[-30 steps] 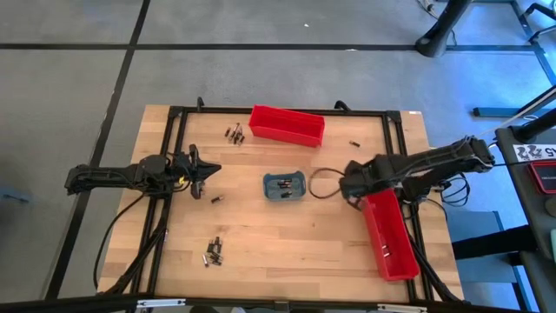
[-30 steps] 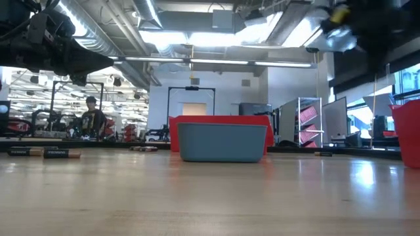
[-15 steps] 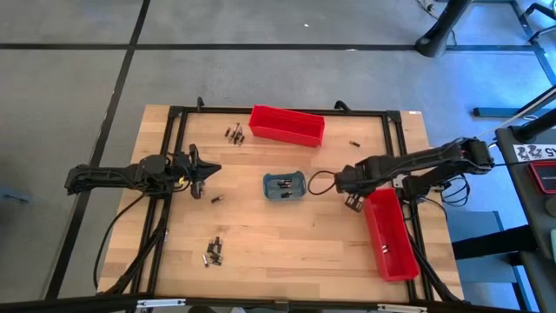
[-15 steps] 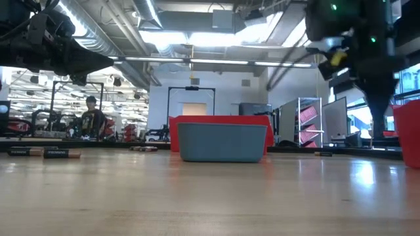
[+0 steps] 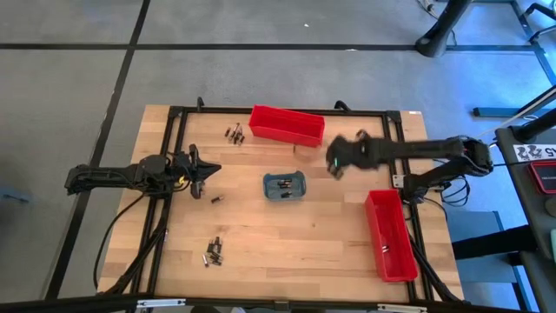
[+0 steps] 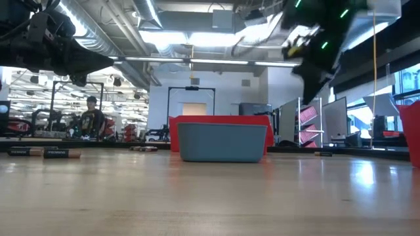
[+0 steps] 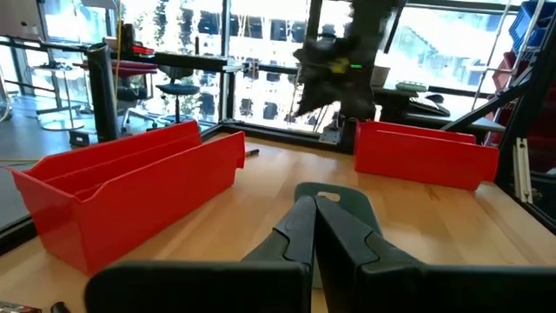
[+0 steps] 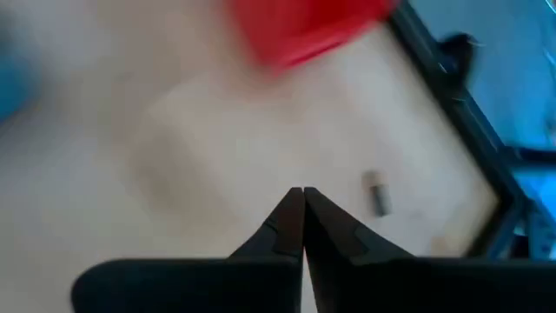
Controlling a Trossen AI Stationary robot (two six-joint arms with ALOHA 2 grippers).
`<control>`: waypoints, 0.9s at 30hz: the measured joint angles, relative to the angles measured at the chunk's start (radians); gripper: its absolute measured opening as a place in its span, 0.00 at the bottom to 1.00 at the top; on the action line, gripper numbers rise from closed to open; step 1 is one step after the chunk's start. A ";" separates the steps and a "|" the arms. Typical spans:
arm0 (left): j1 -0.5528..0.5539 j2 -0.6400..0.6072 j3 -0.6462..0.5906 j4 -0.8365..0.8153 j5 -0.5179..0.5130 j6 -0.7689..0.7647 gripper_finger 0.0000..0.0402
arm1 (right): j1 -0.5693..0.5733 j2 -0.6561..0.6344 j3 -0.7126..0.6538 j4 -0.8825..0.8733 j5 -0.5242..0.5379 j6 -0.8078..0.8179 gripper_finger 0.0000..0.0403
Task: Sort batteries
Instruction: Put the black battery into the blue bin
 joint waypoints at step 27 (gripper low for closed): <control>0.000 0.000 0.000 0.010 0.000 -0.031 0.00 | -0.609 0.343 -0.035 0.162 -0.452 -0.416 0.48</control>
